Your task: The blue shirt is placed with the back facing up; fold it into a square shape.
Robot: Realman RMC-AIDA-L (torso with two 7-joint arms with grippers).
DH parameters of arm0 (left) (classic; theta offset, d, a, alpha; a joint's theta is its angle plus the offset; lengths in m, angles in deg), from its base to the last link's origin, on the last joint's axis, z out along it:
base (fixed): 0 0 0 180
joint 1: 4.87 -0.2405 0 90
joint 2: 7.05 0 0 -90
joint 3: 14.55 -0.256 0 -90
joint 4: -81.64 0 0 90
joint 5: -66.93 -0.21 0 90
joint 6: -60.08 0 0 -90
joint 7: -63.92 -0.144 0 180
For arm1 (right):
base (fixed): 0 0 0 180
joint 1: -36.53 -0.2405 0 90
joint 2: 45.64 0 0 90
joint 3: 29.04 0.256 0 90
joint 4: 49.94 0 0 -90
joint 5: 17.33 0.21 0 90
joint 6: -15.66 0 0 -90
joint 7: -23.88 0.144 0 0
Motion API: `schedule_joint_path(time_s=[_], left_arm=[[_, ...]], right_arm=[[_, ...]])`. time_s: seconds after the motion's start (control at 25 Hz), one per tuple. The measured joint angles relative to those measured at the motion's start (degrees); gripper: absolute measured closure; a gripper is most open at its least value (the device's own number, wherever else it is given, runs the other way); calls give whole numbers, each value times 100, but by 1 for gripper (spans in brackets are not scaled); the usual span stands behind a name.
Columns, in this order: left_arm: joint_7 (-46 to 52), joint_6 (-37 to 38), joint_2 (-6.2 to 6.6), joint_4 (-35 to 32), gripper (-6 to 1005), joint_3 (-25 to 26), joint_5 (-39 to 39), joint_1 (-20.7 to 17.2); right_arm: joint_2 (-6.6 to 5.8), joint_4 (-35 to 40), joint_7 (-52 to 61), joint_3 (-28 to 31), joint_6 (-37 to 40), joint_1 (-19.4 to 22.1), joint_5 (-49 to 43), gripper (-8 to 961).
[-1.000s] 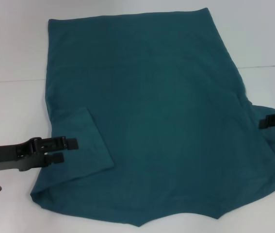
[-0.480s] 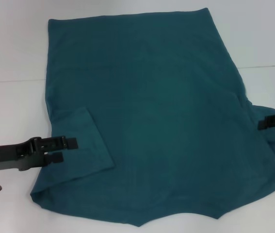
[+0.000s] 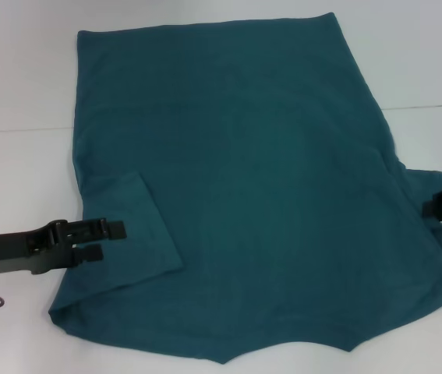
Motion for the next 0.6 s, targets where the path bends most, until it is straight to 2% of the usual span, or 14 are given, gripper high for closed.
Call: schedule_joint_path(time_s=[0.04,0.16,0.6], left_arm=[[0,0,-3,0,170,-1,-3,0],[0,0,-5,2,169,-9,-6,0],[0,1,-5,53,169,-12,-11,0]], right_arm=[[0,0,7,-37,3,4,-1,527],[-1,6,29,-89,1,9,-2,767],[-38,46,71,-123,26,-21,-238,923]])
